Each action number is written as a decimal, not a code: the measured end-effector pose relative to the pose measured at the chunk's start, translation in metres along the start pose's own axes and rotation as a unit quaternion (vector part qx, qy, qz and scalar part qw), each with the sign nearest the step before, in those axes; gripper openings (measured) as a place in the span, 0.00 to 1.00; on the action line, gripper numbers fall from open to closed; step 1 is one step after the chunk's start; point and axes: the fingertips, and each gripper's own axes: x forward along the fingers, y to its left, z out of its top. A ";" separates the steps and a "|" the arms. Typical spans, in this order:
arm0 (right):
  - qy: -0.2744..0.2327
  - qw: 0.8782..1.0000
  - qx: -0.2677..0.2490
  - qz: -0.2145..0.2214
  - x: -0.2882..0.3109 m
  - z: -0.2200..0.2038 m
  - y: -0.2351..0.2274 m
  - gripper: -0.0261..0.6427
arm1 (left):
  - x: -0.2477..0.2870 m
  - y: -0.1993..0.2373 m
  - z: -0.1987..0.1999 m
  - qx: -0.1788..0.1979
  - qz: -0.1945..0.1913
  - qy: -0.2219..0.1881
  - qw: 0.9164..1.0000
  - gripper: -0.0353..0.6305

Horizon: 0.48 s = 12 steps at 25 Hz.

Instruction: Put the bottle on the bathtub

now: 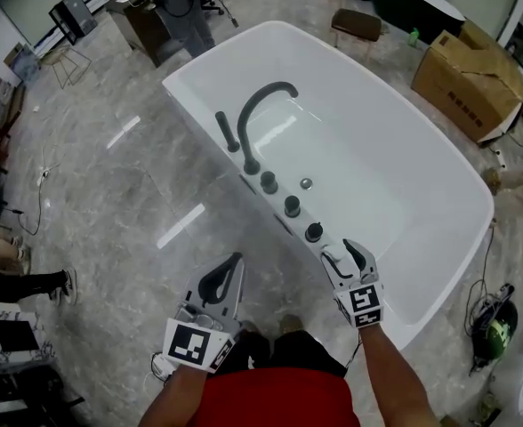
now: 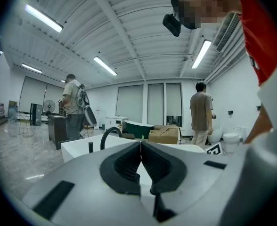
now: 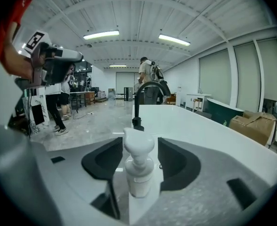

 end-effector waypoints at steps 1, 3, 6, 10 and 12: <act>-0.003 1.000 -0.003 0.001 -0.003 0.003 0.002 0.39 | -0.001 -0.001 0.000 -0.001 -0.001 0.000 1.000 0.07; -0.009 1.000 -0.008 0.000 -0.011 0.012 0.006 0.40 | -0.004 -0.002 0.001 -0.003 -0.006 -0.003 1.000 0.07; -0.016 1.000 -0.010 -0.006 -0.026 0.031 0.010 0.40 | -0.008 -0.002 0.006 -0.007 -0.014 -0.006 1.000 0.07; -0.052 0.999 0.012 -0.012 -0.047 0.065 0.020 0.38 | -0.016 -0.004 0.014 -0.010 -0.025 -0.012 1.000 0.07; -0.075 0.997 0.029 -0.011 -0.058 0.086 0.029 0.33 | -0.022 -0.006 0.018 -0.010 -0.032 -0.016 0.999 0.07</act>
